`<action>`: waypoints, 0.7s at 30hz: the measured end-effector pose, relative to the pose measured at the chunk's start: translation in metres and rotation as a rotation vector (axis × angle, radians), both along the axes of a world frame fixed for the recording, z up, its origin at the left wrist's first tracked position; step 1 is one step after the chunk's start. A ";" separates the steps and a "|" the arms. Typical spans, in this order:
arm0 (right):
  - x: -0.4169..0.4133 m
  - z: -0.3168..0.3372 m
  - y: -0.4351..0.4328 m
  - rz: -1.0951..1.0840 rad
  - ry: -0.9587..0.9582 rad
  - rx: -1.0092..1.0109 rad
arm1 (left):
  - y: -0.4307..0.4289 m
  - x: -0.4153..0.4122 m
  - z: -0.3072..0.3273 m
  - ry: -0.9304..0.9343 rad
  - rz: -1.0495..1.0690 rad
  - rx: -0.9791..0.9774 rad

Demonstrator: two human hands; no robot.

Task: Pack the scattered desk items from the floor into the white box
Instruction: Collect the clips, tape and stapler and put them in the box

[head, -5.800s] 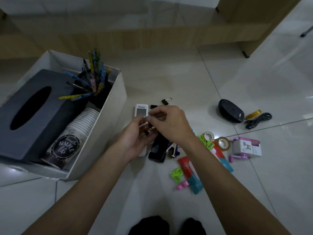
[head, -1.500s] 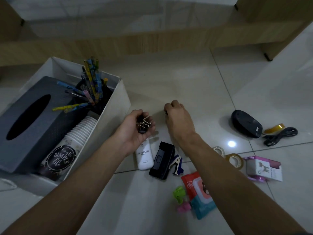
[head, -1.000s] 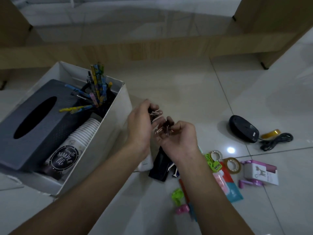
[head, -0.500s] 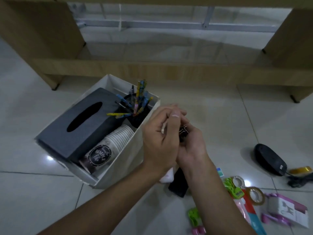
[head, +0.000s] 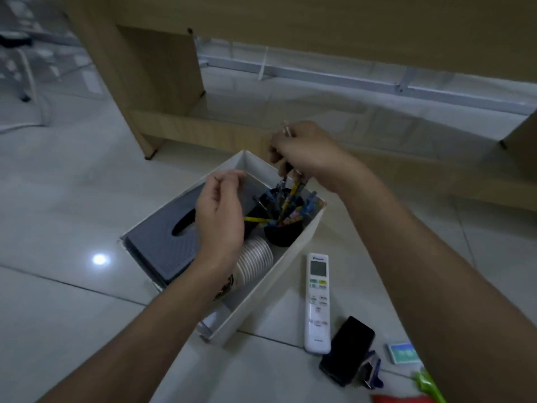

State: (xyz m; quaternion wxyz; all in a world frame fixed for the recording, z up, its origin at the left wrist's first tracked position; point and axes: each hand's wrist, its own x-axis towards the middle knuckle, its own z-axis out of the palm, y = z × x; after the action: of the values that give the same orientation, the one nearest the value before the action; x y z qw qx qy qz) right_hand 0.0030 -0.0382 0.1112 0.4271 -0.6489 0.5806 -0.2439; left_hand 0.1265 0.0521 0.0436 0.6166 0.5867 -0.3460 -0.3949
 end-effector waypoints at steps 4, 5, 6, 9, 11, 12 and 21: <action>0.012 -0.013 -0.024 0.384 0.589 0.066 | -0.020 0.000 -0.017 -0.029 -0.087 0.222; 0.014 -0.016 -0.027 0.410 0.656 0.055 | -0.022 -0.001 -0.020 -0.035 -0.102 0.242; 0.016 -0.021 -0.030 0.414 0.682 0.034 | -0.023 -0.002 -0.022 -0.041 -0.113 0.253; 0.021 -0.032 -0.033 0.429 0.771 -0.067 | -0.027 -0.003 -0.027 -0.062 -0.131 0.268; 0.023 -0.035 -0.033 0.442 0.824 -0.100 | -0.030 0.000 -0.029 -0.066 -0.135 0.276; 0.023 -0.035 -0.033 0.443 0.834 -0.104 | -0.031 0.001 -0.029 -0.069 -0.142 0.280; 0.006 -0.016 -0.005 0.300 0.665 -0.350 | -0.017 -0.001 -0.016 -0.104 -0.109 0.167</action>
State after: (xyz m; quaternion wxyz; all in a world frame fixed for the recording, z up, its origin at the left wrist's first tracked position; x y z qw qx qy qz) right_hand 0.0089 -0.0431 0.0949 0.1298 -0.8329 0.5356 -0.0511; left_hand 0.1256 0.0356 0.0278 0.5245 0.6360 -0.3750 -0.4241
